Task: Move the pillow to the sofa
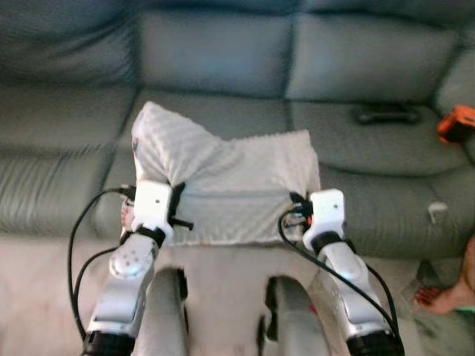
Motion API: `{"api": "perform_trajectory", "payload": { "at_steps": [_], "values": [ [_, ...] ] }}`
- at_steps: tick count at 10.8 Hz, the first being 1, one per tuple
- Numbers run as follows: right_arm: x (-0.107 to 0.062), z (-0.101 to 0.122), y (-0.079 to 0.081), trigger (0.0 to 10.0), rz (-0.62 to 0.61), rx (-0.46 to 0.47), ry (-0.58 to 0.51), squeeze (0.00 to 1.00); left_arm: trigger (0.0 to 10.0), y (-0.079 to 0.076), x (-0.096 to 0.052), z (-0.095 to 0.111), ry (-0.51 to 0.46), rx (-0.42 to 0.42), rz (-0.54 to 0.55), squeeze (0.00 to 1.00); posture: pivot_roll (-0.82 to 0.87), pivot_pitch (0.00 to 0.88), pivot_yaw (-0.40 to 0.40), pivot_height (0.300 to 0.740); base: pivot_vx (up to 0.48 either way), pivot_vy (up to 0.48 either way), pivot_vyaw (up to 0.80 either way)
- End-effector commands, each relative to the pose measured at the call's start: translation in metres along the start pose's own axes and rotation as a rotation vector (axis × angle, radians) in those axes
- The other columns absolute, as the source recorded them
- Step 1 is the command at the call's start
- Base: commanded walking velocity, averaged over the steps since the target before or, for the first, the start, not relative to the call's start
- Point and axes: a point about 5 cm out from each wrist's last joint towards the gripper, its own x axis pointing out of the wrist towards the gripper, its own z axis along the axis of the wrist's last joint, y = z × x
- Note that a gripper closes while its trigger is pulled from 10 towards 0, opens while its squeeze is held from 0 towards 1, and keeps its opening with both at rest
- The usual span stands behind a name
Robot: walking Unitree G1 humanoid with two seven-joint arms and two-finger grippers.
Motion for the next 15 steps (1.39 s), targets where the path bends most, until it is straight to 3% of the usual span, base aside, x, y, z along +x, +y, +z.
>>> {"api": "perform_trajectory", "payload": {
  "at_steps": [1,3,8,11,15],
  "values": [
    [-0.003,0.0,-0.007,10.0,-0.015,-0.005,0.0,0.0,10.0,-0.01,0.002,0.006,-0.032,-0.005,-0.036,0.0,-0.05,0.183,-0.037,0.632,0.45,0.0,0.0],
    [-0.003,0.0,-0.007,10.0,-0.013,-0.008,0.001,0.0,10.0,-0.011,0.002,0.005,-0.028,-0.005,-0.04,0.0,-0.05,0.185,-0.039,0.632,0.448,0.0,0.0],
    [-0.001,0.0,-0.003,10.0,-0.001,-0.001,0.001,0.0,10.0,0.004,0.007,0.005,-0.004,0.013,0.032,0.0,-0.04,0.183,-0.034,0.632,0.0,0.096,0.0],
    [-0.001,0.0,-0.004,10.0,-0.005,0.0,0.001,0.0,10.0,0.001,0.008,0.006,-0.018,0.033,0.025,0.0,-0.04,0.184,-0.031,0.632,0.0,0.48,0.0],
    [0.0,-0.001,-0.002,10.0,-0.007,0.005,0.0,0.0,10.0,-0.005,0.006,0.007,-0.026,0.031,0.0,0.0,-0.03,0.188,-0.025,0.632,0.0,0.0,0.0]
  ]
}}
